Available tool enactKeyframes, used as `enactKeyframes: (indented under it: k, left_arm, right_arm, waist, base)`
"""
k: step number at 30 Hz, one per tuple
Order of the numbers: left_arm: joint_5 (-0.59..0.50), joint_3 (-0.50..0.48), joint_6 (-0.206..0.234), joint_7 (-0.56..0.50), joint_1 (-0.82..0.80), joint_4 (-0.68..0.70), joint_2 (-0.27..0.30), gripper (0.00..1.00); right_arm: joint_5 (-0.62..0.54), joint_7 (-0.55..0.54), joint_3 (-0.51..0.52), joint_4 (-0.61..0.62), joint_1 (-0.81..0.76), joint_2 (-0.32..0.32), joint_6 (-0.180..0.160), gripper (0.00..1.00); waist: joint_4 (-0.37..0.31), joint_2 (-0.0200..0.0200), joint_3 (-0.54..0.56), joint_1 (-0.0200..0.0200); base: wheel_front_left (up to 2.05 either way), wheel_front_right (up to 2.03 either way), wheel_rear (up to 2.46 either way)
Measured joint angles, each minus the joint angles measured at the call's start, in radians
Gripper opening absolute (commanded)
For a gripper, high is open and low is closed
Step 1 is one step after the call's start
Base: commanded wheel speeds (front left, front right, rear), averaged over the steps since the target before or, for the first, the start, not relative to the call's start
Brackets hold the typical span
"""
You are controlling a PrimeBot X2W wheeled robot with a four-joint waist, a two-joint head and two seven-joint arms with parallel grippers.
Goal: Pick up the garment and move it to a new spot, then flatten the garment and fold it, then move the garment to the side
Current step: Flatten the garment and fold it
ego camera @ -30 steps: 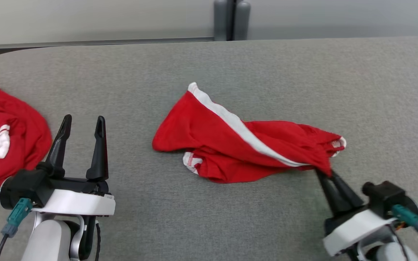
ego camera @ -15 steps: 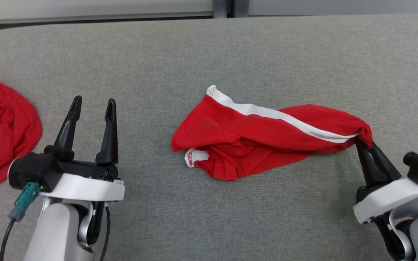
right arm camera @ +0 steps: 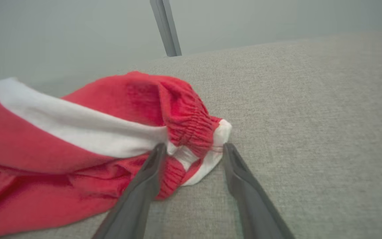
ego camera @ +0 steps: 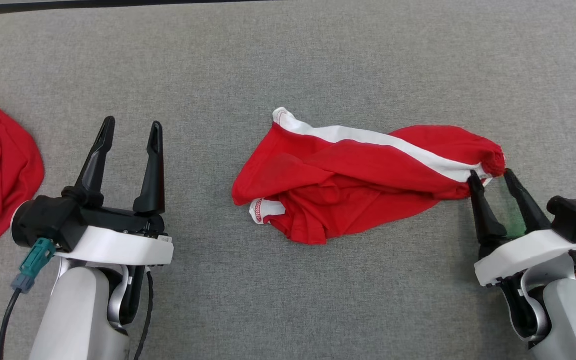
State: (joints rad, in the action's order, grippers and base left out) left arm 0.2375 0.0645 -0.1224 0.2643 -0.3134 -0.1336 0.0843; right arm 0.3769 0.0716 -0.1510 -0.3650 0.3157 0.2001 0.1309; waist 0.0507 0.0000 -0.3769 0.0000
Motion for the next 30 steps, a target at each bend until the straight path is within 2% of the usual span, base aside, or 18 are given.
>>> enactKeyframes:
  k: [4, 12, 18, 30]
  left_arm:
    - [-0.007, -0.016, -0.001, 0.0, 0.006, -0.007, 0.002, 1.0]
    - [-0.024, -0.058, 0.004, 0.0, 0.056, -0.016, 0.001, 1.0]
    - [-0.044, -0.072, 0.011, 0.0, 0.102, -0.026, 0.002, 1.0]
    - [-0.052, -0.057, 0.011, 0.0, 0.125, -0.051, 0.002, 1.0]
  right_arm:
    - [0.003, 0.042, 0.012, 0.034, -0.041, 0.002, 0.0, 1.0]
    - [-0.031, 0.081, 0.042, 0.218, -0.158, 0.016, 0.0, 1.0]
    - [-0.099, 0.059, 0.067, 0.341, -0.175, -0.004, 0.0, 1.0]
    - [-0.116, 0.007, 0.069, 0.389, -0.234, -0.029, 0.0, 1.0]
  waist:
    - [-0.013, 0.0, 0.018, 0.0]
    - [-0.03, 0.0, 0.081, 0.0]
    - [-0.033, 0.0001, 0.138, 0.0]
    - [-0.02, 0.0, 0.18, 0.0]
  base:
    - [0.0, 0.0, 0.0]
    - [0.0, 0.0, 0.0]
    - [0.0, 0.0, 0.0]
    - [0.0, 0.0, 0.0]
